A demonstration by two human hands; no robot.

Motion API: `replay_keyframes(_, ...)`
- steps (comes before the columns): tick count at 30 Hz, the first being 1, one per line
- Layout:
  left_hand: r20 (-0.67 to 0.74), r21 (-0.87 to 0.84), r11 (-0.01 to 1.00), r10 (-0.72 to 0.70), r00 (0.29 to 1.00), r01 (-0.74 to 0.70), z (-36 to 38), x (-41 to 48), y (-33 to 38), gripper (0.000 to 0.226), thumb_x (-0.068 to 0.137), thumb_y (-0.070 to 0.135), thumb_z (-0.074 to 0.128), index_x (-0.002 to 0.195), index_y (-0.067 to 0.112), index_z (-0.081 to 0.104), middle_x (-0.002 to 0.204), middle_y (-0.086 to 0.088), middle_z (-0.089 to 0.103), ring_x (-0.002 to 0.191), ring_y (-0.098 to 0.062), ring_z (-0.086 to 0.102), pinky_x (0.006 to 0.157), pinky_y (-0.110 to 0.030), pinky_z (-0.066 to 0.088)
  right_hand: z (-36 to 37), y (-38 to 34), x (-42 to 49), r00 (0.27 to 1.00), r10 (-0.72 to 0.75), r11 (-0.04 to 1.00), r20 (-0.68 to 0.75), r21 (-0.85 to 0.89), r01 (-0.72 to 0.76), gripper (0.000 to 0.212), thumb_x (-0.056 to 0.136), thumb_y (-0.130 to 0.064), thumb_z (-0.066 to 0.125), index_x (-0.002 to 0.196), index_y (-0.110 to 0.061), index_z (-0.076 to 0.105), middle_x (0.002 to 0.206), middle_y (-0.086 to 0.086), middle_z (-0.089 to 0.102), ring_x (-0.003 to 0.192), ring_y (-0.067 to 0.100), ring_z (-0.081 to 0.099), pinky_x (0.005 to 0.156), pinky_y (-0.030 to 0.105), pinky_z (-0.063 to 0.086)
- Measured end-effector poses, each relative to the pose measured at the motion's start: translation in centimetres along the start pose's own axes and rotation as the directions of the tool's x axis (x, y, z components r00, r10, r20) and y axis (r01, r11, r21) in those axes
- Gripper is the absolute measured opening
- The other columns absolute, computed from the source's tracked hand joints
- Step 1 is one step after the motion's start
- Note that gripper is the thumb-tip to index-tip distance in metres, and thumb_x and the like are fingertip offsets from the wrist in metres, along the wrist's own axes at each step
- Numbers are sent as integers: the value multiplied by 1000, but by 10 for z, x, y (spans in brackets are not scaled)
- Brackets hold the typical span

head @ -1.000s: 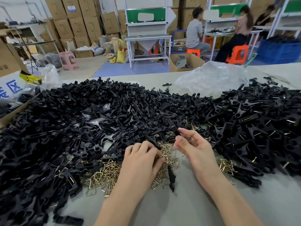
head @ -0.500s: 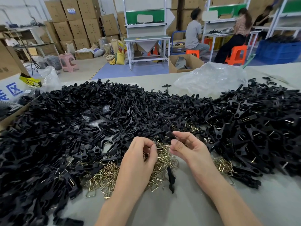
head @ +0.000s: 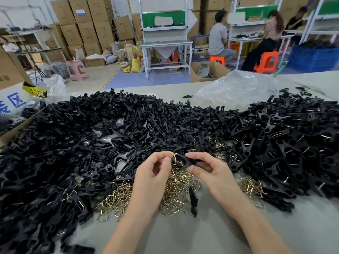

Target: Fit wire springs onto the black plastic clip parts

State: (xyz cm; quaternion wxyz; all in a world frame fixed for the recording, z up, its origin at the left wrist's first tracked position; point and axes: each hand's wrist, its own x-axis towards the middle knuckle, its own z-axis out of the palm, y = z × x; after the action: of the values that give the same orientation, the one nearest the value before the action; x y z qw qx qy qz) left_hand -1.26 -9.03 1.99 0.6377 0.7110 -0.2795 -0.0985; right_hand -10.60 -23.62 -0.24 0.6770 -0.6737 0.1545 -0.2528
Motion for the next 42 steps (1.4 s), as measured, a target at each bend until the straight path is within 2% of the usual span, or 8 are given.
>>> replay_keyframes(3,15,11,1000,-23,1000,23,-1,0,0,18,101,20,57,102,30,72,65,9,66,54,1,51,51,-11,38,-1,2,1,999,-28,999,-26,-23,28,35,85,3,74,108,-25,74,99,-6,78,93,7,72,80,17,54)
replay_keyframes(9,162,-87,994,-55,985,70,-3,0,0,31,100,13,59,126,30,60,78,1,70,78,-13,68,87,-28,57,-5,2,3,997,-60,998,-39,-8,60,36,86,2,74,108,-25,75,101,-6,79,97,10,73,85,15,52)
replay_keyframes(16,281,-309,926,-129,951,217,-6,4,-2,35,99,6,59,129,25,59,77,-1,66,74,-16,65,81,-28,57,-7,2,2,996,-70,998,55,1,70,37,89,10,66,115,-16,74,102,-6,79,97,7,72,80,15,53)
replay_keyframes(27,312,-230,945,-154,938,232,-4,2,-5,36,98,8,62,128,27,59,71,2,67,74,-17,62,92,-44,54,-7,1,0,982,-162,980,95,-101,172,48,89,15,64,110,-27,75,110,-10,74,107,8,68,89,16,51)
replay_keyframes(30,275,-279,933,-148,950,226,5,-1,-5,31,96,10,64,122,28,66,77,2,66,73,-14,63,83,-35,59,-7,-1,-1,982,-173,979,81,-95,180,45,88,14,65,110,-24,75,106,-9,74,104,10,70,88,17,52)
replay_keyframes(35,283,-459,839,-173,943,292,19,-5,-1,36,74,37,75,108,24,77,89,0,69,67,-9,60,70,-25,56,-4,-7,-4,984,-147,986,96,-70,155,39,88,11,67,108,-22,75,99,-11,77,95,1,71,84,13,51)
replay_keyframes(39,317,-454,833,-181,931,316,26,-7,-5,48,79,41,80,116,14,67,92,-11,70,77,-14,65,68,-31,57,3,-8,-8,979,-136,987,150,-59,146,40,90,9,66,100,-28,78,85,-8,74,81,7,69,75,17,52)
replay_keyframes(42,389,-411,852,-158,908,324,27,-8,-6,49,77,49,68,116,20,66,102,-13,74,87,-20,69,63,-33,56,8,-11,-12,968,-151,980,199,-101,173,42,91,4,68,100,-35,78,100,-15,72,93,5,67,74,15,50)
